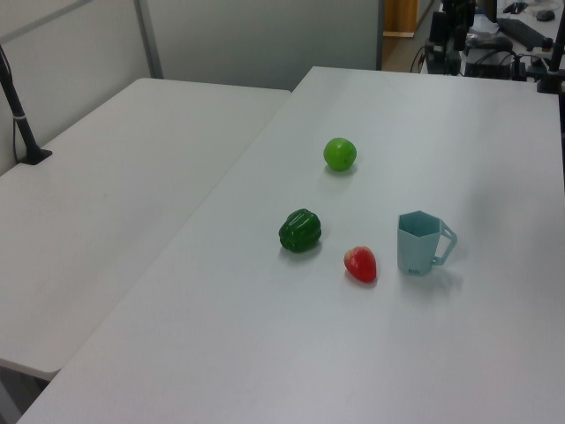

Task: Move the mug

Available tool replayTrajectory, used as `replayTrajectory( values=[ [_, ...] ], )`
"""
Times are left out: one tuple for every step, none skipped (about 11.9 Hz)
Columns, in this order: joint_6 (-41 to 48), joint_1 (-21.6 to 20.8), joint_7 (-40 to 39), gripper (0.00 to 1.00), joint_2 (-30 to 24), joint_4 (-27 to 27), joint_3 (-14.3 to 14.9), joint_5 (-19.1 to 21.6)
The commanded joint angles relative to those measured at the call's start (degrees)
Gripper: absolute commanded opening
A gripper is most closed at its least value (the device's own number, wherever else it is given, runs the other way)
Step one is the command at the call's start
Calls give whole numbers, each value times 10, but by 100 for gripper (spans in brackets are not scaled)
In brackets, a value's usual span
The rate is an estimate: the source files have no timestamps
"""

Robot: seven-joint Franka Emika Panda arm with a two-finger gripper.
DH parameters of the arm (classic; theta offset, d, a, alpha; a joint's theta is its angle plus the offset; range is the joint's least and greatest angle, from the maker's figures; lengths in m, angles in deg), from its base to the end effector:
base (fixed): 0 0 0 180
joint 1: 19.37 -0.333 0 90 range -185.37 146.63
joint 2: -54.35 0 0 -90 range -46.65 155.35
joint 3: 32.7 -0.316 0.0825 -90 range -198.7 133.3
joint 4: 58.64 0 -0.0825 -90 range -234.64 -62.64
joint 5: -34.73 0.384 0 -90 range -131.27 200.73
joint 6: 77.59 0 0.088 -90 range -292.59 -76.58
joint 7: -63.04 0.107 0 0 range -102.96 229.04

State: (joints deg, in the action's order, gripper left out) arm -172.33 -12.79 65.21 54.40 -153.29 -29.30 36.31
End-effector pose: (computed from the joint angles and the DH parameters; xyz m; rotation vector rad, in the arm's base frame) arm 0.5523 -0.0944 0.5928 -3.0964 0.3331 -0.0040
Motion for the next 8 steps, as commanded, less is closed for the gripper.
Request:
replayTrajectory(
  values=[
    [25, 4, -11, 100, -9, 8, 2, -2],
    [25, 4, -11, 100, -9, 8, 3, -2],
    [25, 5, -10, 100, -8, 8, 2, -2],
    [29, 5, -10, 100, -8, 8, 3, -2],
    [35, 5, -10, 100, -8, 8, 3, -1],
    [40, 5, -10, 100, -8, 8, 2, -1],
    [41, 4, -10, 100, -8, 8, 2, -1],
    [40, 4, -10, 100, -8, 8, 2, 0]
  ],
)
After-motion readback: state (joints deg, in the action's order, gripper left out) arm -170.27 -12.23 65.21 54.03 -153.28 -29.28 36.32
